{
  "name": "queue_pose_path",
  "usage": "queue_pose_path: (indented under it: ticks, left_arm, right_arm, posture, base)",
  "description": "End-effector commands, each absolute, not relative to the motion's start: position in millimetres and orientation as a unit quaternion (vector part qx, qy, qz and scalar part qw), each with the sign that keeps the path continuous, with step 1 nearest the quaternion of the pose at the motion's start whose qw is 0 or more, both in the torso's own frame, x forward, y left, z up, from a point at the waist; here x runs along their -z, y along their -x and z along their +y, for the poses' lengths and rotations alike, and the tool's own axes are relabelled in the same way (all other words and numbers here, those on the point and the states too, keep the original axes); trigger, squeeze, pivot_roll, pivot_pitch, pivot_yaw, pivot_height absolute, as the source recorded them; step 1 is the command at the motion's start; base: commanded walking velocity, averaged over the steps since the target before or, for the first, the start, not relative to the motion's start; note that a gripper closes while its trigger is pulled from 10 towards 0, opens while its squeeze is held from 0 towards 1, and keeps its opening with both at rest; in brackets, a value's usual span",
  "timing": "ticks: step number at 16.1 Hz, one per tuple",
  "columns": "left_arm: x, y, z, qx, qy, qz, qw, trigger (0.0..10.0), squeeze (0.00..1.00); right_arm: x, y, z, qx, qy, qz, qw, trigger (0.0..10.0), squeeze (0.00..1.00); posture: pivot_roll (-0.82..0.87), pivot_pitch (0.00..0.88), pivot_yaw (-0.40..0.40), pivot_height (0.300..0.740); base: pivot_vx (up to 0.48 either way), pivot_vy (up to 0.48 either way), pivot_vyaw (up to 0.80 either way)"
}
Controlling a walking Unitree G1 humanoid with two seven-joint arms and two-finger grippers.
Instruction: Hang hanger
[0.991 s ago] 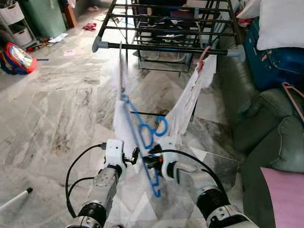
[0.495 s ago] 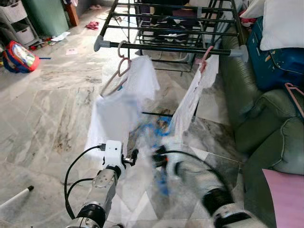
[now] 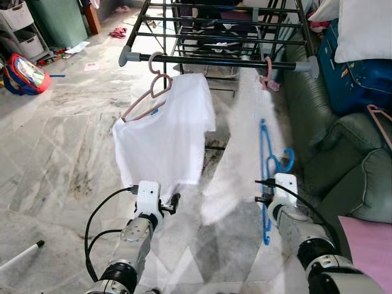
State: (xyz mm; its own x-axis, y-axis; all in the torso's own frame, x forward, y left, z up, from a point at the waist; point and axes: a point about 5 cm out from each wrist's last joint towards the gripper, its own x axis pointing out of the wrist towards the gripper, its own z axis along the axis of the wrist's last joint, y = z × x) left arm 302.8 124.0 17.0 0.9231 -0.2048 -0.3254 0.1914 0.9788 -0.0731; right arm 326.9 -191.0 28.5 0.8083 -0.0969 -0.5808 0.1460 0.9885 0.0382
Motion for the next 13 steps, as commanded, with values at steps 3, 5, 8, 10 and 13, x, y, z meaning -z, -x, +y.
queue_pose_path:
  ticks: [3, 5, 8, 10, 13]
  left_arm:
    - [-15, -302, 126, 0.104, 0.010, 0.180, 0.978, 10.0, 0.00]
    - [-15, -303, 127, 0.102, 0.006, 0.180, 0.978, 10.0, 0.00]
    - [-15, -303, 129, 0.095, 0.002, 0.180, 0.979, 10.0, 0.00]
    - [-17, -304, 130, 0.091, 0.012, 0.170, 0.981, 10.0, 0.00]
    - [-21, -306, 133, 0.084, 0.039, 0.161, 0.983, 10.0, 0.00]
  right_arm:
    - [-40, -336, -193, 0.069, -0.062, 0.276, 0.957, 10.0, 0.00]
    - [-49, -343, -176, 0.008, -0.051, 0.256, 0.965, 10.0, 0.00]
    - [-60, -351, -164, -0.038, -0.033, 0.236, 0.971, 10.0, 0.00]
    - [-69, -358, -160, -0.072, -0.015, 0.222, 0.972, 10.0, 0.00]
    - [-87, -368, -160, -0.099, -0.002, 0.202, 0.974, 10.0, 0.00]
  posture:
    - [0.07, 0.141, 0.006, 0.740]
    - [0.07, 0.140, 0.005, 0.740]
    - [0.08, 0.136, 0.004, 0.740]
    - [0.08, 0.135, 0.005, 0.740]
    - [0.08, 0.136, 0.000, 0.740]
  base:
    - [0.000, 0.000, 0.00]
    - [0.000, 0.000, 0.00]
    - [0.000, 0.000, 0.00]
    - [0.000, 0.000, 0.00]
    - [0.000, 0.000, 0.00]
